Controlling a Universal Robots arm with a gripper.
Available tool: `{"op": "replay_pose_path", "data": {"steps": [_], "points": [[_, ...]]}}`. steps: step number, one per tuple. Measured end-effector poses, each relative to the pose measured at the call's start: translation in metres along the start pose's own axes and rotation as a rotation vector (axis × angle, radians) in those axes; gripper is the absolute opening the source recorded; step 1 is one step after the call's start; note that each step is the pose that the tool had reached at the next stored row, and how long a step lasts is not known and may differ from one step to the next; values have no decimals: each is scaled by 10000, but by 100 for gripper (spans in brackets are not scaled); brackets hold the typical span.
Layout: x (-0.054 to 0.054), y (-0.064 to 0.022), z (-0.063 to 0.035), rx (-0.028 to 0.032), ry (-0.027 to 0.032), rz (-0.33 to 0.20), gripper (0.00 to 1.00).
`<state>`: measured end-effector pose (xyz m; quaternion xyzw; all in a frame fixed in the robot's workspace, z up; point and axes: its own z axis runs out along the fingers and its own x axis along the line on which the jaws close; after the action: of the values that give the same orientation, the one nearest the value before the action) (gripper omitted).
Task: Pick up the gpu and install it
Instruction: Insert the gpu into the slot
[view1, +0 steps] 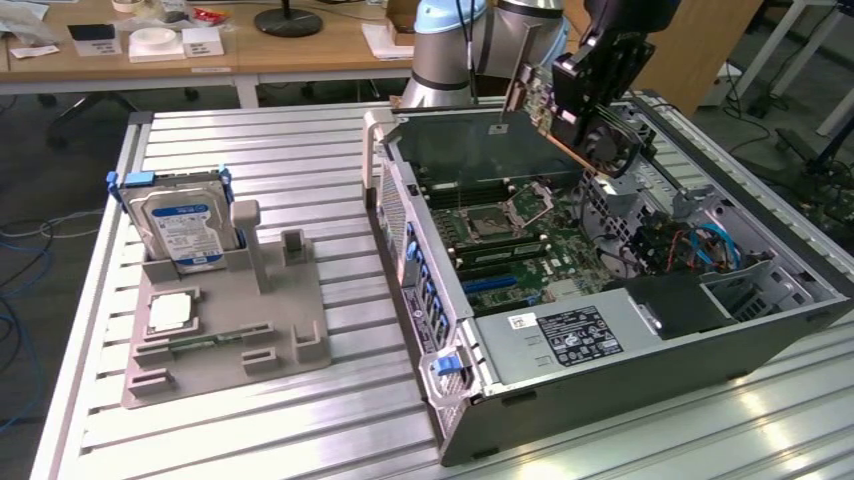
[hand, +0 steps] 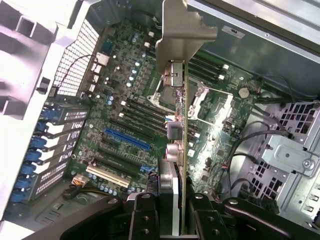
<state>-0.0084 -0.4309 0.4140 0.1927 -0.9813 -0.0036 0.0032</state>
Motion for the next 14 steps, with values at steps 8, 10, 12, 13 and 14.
{"op": "replay_pose_path", "data": {"steps": [8, 10, 12, 13, 14], "points": [[1, -1, 0, 2, 3, -320, 28], [1, -2, 0, 3, 5, -479, 28], [1, -2, -1, 4, 6, -585, 28], [1, -2, -1, 4, 6, -639, 28], [1, -2, -1, 4, 7, -696, 28]]}}
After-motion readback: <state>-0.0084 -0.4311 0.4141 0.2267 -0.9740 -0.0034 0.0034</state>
